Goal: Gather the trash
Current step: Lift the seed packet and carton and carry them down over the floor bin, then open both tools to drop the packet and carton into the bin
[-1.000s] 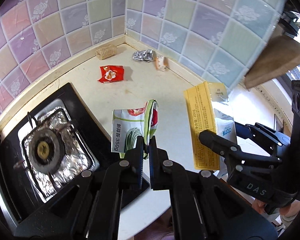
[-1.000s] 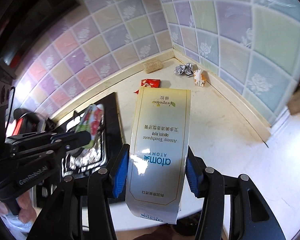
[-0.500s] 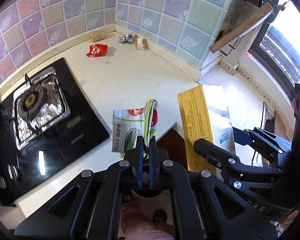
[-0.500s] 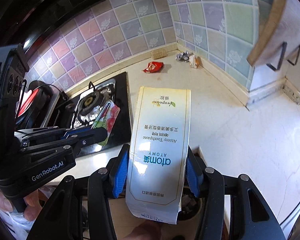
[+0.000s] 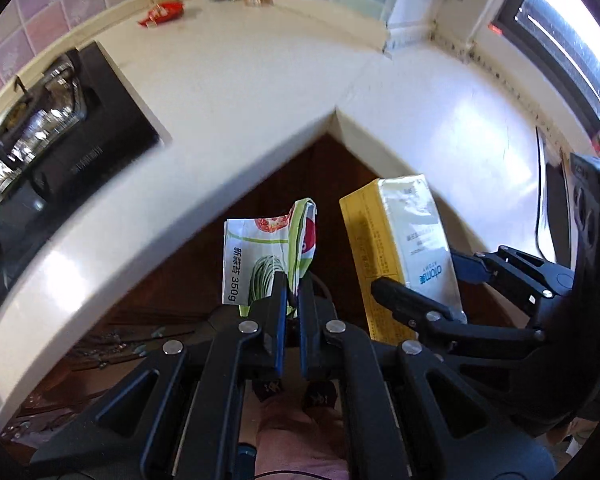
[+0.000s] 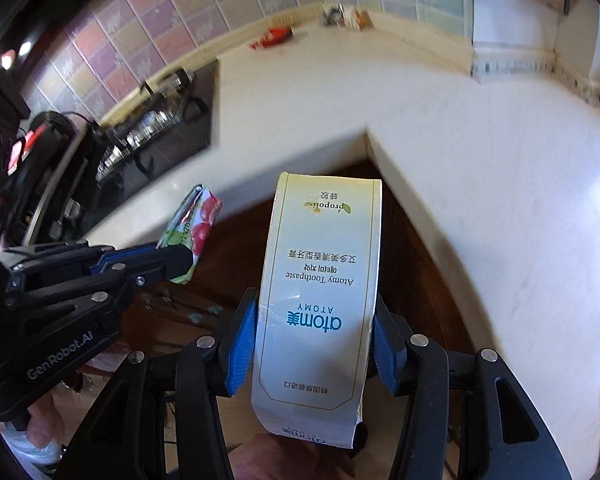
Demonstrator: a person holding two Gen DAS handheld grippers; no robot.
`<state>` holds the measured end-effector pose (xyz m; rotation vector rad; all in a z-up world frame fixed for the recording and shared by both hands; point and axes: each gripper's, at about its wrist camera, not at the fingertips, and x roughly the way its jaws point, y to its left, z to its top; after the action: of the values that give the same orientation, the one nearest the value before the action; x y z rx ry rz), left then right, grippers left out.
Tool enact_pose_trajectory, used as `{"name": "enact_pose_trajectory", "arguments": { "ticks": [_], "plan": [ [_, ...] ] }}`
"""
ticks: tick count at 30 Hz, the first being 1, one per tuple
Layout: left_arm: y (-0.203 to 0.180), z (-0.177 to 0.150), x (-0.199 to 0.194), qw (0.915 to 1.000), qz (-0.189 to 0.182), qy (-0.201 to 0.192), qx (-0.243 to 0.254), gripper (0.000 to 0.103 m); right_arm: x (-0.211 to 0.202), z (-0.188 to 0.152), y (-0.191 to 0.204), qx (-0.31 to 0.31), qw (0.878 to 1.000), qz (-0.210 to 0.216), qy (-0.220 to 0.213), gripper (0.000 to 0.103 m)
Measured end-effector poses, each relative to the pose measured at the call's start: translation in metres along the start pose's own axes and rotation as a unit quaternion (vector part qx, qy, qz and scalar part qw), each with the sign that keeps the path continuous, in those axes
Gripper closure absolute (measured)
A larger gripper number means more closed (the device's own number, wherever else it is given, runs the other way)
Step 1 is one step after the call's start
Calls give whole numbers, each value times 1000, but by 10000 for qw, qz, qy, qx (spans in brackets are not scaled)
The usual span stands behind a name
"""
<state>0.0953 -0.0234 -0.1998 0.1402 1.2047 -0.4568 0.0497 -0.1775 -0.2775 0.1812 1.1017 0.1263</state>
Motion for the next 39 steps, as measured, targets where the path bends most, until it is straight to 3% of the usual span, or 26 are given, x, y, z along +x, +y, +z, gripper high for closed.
{"name": "enact_pose_trajectory", "arguments": {
  "ticks": [5,14,22,27,28,30,32,34,39],
  "plan": [
    [4,-30,66,9987,-214,458,-1,100,67,-48,-16,158,9980,-115,600,53],
    [27,-91,207,9900,-498,1278,-338,100,206,-128,-54,568,9839,-225,1677,52],
    [41,-122,313,9831,-516,1687,-491,100,304,-163,-98,899,9749,-416,1994,51],
    [37,-123,345,9817,-546,1775,-432,100,344,-174,-126,1142,9709,-481,2051,48],
    [39,-122,350,9809,-583,1803,-437,98,347,-176,-130,1165,9705,-481,2054,46],
    [42,-123,352,9800,-645,1826,-461,83,356,-171,-133,1180,9708,-466,2036,44],
    [49,-120,352,9805,-653,1797,-454,46,357,-169,-138,1144,9727,-523,1951,41],
    [56,-119,349,9832,-569,1684,-425,35,358,-160,-137,1135,9734,-635,1886,38],
    [55,-113,345,9840,-511,1670,-361,33,351,-160,-139,1177,9721,-734,1892,37]
  ]
}}
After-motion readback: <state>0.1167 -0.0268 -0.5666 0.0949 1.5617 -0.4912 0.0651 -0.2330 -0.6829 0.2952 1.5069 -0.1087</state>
